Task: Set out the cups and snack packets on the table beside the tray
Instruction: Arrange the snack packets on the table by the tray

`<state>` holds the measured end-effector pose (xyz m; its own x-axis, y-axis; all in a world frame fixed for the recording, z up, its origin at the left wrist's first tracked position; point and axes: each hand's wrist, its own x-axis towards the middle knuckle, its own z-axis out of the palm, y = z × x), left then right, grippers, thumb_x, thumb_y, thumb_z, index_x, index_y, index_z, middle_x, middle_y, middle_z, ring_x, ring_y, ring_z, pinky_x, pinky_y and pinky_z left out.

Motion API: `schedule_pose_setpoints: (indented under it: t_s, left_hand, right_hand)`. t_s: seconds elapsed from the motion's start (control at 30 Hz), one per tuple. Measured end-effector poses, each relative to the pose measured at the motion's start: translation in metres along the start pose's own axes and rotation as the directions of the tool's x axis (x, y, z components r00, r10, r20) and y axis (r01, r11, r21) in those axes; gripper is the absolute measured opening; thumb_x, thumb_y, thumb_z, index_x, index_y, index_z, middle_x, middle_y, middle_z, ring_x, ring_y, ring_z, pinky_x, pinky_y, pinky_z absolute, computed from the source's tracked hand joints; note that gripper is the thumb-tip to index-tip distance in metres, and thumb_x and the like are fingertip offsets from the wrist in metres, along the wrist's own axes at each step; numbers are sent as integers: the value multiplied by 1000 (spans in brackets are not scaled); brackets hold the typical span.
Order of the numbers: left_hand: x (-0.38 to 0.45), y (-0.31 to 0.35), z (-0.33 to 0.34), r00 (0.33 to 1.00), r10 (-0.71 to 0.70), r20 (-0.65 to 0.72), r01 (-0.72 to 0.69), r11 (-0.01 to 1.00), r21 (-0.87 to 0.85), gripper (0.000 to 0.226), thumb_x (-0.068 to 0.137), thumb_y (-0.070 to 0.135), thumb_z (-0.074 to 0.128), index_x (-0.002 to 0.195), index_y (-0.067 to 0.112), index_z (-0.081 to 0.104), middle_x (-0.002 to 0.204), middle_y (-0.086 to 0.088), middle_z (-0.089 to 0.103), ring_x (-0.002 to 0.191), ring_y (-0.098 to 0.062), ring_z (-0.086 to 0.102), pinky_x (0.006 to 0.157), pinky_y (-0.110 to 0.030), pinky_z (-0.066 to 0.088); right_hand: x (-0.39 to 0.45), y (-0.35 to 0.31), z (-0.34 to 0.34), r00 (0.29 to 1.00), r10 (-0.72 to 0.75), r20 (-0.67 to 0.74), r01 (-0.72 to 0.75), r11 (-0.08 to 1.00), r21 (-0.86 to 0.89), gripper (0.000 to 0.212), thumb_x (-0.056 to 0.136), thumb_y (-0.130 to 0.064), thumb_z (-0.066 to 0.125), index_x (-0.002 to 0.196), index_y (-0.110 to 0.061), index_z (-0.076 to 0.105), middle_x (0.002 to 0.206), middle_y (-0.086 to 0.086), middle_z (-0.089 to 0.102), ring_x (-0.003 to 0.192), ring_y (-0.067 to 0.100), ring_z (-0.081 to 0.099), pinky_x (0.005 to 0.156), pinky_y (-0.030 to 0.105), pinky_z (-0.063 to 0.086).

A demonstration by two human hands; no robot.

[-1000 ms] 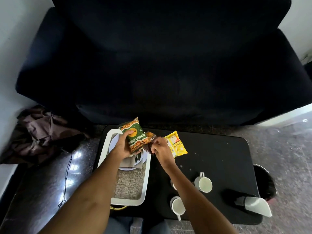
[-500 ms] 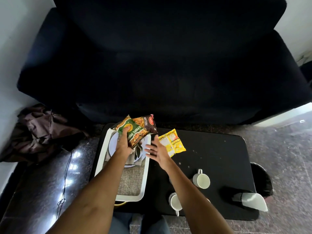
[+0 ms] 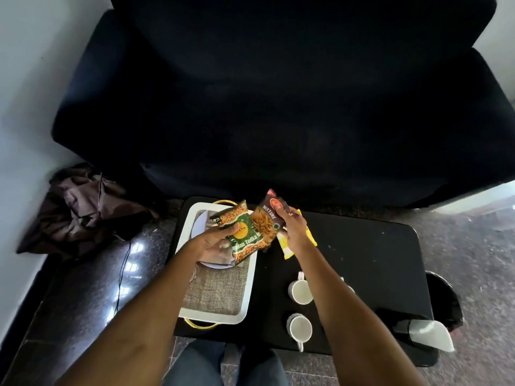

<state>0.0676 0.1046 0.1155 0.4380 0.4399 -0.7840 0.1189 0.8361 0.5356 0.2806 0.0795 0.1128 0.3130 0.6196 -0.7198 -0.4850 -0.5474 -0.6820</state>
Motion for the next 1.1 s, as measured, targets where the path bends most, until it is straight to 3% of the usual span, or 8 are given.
schedule_pose_setpoints:
  t_s: [0.2, 0.37, 0.5, 0.6, 0.73, 0.83, 0.9, 1.1]
  left_hand:
    - [-5, 8, 17, 1000, -9, 6, 9, 999, 31, 119, 19, 48, 94, 124, 9, 55, 115, -14, 68, 108, -30, 64, 97, -46, 49]
    - [-8, -8, 30, 996, -30, -88, 28, 999, -27, 132, 1, 54, 89, 121, 11, 52, 100, -9, 70, 86, -21, 66, 68, -31, 53]
    - [-3, -25, 30, 990, -120, -76, 114, 990, -79, 110, -5, 57, 86, 92, 13, 61, 74, -2, 78, 72, -16, 71, 57, -24, 54]
    - [3, -29, 35, 993, -106, -51, 102, 993, -62, 88, 15, 47, 91, 93, 17, 63, 69, 1, 77, 62, -12, 74, 51, -20, 55]
    - [25, -38, 44, 993, -63, -104, 56, 996, -72, 27, 74, 36, 72, 94, 21, 61, 67, 4, 77, 59, -9, 73, 51, -18, 54]
    - [48, -46, 41, 981, -33, -190, 8, 991, -131, 19, 86, 24, 63, 104, 16, 62, 77, -1, 76, 64, -14, 72, 55, -21, 56]
    - [60, -50, 36, 971, -25, -238, -7, 991, -131, 26, 86, 22, 64, 110, 14, 60, 81, -3, 74, 64, -14, 71, 56, -21, 56]
    - [97, -65, 28, 966, -87, -242, 45, 984, -172, 12, 86, 21, 64, 97, 17, 62, 66, 2, 76, 57, -11, 72, 49, -19, 55]
  right_hand:
    - [-2, 19, 13, 979, 131, 158, -94, 971, -221, 21, 89, -31, 63, 81, -11, 66, 79, 5, 73, 67, 17, 70, 59, 26, 55]
    - [-2, 46, 21, 978, 183, 97, -154, 957, -247, 23, 95, -29, 55, 79, -14, 63, 108, 22, 68, 100, 36, 66, 90, 47, 53]
    - [0, 52, 23, 965, 223, 136, -195, 962, -193, 27, 96, -26, 53, 101, -2, 64, 99, 20, 68, 86, 33, 67, 83, 47, 56]
    - [7, 53, 21, 977, 187, 103, -155, 953, -261, 23, 97, -23, 50, 105, -6, 63, 110, 23, 66, 102, 39, 65, 90, 51, 54]
    - [20, 51, 12, 995, 96, 39, -71, 902, -425, 33, 98, -34, 46, 109, -8, 62, 110, 17, 66, 102, 31, 65, 88, 45, 53]
    - [39, 52, -6, 998, -51, -37, 13, 736, -677, 42, 96, -43, 46, 115, -8, 58, 106, 14, 66, 97, 30, 63, 83, 42, 52]
    - [54, 58, -24, 990, -140, -17, 59, 526, -848, 44, 95, -38, 49, 129, -10, 47, 125, 15, 58, 113, 31, 57, 86, 39, 48]
    - [103, 79, -40, 996, -87, -13, 4, 185, -983, 81, 90, -28, 61, 150, -14, 9, 158, 18, 5, 145, 36, 12, 108, 51, 35]
